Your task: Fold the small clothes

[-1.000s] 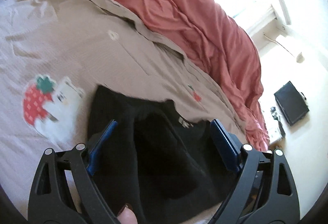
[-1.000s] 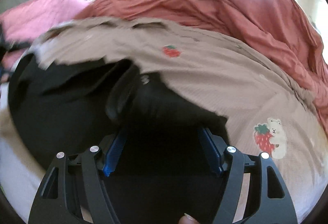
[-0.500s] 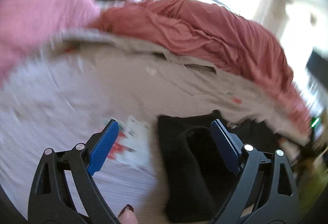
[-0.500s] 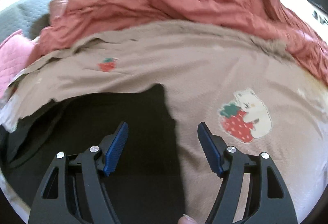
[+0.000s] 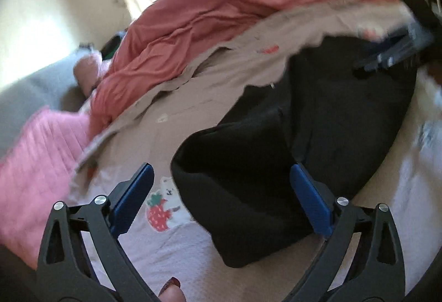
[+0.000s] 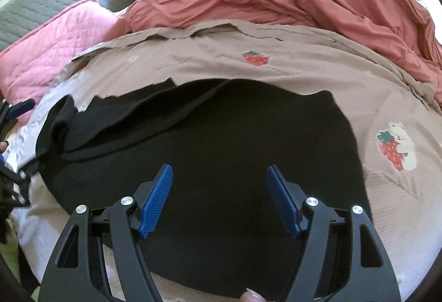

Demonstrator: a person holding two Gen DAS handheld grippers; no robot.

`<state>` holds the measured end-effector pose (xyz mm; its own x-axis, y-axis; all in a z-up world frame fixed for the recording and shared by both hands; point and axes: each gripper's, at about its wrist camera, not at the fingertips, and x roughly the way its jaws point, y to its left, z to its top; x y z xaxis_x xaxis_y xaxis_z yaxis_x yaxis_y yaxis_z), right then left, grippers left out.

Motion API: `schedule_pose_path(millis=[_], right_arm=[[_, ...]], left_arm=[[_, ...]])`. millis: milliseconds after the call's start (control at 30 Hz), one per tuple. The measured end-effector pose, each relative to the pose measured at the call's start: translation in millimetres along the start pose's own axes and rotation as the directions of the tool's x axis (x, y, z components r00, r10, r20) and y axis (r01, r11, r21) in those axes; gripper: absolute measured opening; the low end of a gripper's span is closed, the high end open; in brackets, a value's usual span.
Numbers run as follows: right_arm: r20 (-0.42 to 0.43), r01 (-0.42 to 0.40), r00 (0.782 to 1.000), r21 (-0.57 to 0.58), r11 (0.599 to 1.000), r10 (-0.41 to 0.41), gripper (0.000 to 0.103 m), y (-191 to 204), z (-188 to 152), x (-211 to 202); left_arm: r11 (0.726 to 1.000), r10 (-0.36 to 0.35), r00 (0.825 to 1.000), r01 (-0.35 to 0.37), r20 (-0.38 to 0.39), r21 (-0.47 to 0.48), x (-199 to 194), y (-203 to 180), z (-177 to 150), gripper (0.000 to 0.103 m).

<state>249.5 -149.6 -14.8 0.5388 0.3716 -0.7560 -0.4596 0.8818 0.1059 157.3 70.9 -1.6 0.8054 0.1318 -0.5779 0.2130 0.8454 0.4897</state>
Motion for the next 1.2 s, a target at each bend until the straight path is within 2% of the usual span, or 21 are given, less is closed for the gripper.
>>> schedule_pose_path(millis=[67,133,233,333,367,400,500,567,633,667,700,767,800,833,933,1033,1100,1200], right_arm=[[0.002,-0.007,1.0,0.012,1.0,0.007,0.069,-2,-1,1],[-0.001,-0.019,1.0,0.029,0.999,0.019,0.069,-4,-1,2],[0.001,-0.023,1.0,0.06,0.998,0.023,0.069,-10,-2,2],[0.001,-0.027,1.0,0.089,0.996,0.027,0.069,-14,-3,3],[0.003,-0.028,1.0,0.093,0.995,0.028,0.069,-15,-4,2],[0.005,-0.024,1.0,0.095,0.995,0.024,0.069,-17,-4,2],[-0.003,-0.017,1.0,0.108,0.994,0.017,0.069,-20,-4,4],[-0.006,-0.01,1.0,0.115,0.993,0.011,0.069,-21,-4,7],[-0.007,0.0,1.0,0.117,0.993,0.0,0.069,-20,-5,8],[-0.006,0.004,1.0,0.117,0.993,-0.003,0.069,-19,-5,8],[-0.004,0.008,1.0,0.113,0.994,-0.007,0.069,-18,-5,7],[0.004,0.024,1.0,0.109,0.994,-0.025,0.07,-18,-5,3],[0.013,0.034,0.999,0.114,0.993,-0.035,0.087,-20,-5,-1],[0.026,0.04,0.999,0.125,0.991,-0.044,0.092,-23,-6,-6],[0.055,0.068,0.996,0.149,0.987,-0.077,0.092,-35,-8,-19],[0.07,0.095,0.992,0.177,0.98,-0.109,0.092,-52,-12,-33],[0.071,0.119,0.988,0.193,0.974,-0.135,0.092,-64,-18,-40],[0.05,0.157,0.984,0.225,0.961,-0.173,0.092,-85,-29,-46]], left_arm=[[0.998,0.057,0.998,-0.057,-0.032,0.026,14,-6,4,0.093],[0.997,0.072,0.995,-0.073,-0.064,-0.015,30,-2,11,0.093],[0.983,0.079,0.989,-0.098,-0.124,-0.154,58,16,19,0.093],[0.93,0.078,0.977,-0.144,-0.2,-0.339,81,45,16,0.093],[0.906,0.06,0.978,-0.137,-0.199,-0.401,83,56,12,0.093],[0.869,0.033,0.984,-0.114,-0.174,-0.481,81,69,4,0.093],[0.778,-0.012,0.99,-0.077,-0.137,-0.624,75,95,-15,0.093],[0.7,-0.048,0.992,-0.047,-0.113,-0.712,75,113,-27,0.093],[0.597,-0.103,0.992,0.005,-0.07,-0.802,76,130,-43,0.093],[0.566,-0.115,0.992,0.018,-0.057,-0.824,74,131,-49,0.093],[0.551,-0.123,0.991,0.023,-0.054,-0.834,72,133,-53,0.093],[0.546,-0.134,0.989,0.017,-0.067,-0.837,67,131,-59,0.093],[0.543,-0.142,0.988,0.019,-0.069,-0.84,64,130,-62,0.093],[0.535,-0.152,0.986,0.031,-0.06,-0.845,60,130,-63,0.093],[0.51,-0.176,0.984,0.061,-0.035,-0.858,51,125,-66,0.093],[0.482,-0.228,0.974,0.121,0.009,-0.868,43,114,-65,0.093],[0.49,-0.248,0.969,0.144,0.021,-0.86,37,105,-63,0.093],[0.525,-0.259,0.966,0.14,0.0,-0.839,33,91,-62,0.093]])
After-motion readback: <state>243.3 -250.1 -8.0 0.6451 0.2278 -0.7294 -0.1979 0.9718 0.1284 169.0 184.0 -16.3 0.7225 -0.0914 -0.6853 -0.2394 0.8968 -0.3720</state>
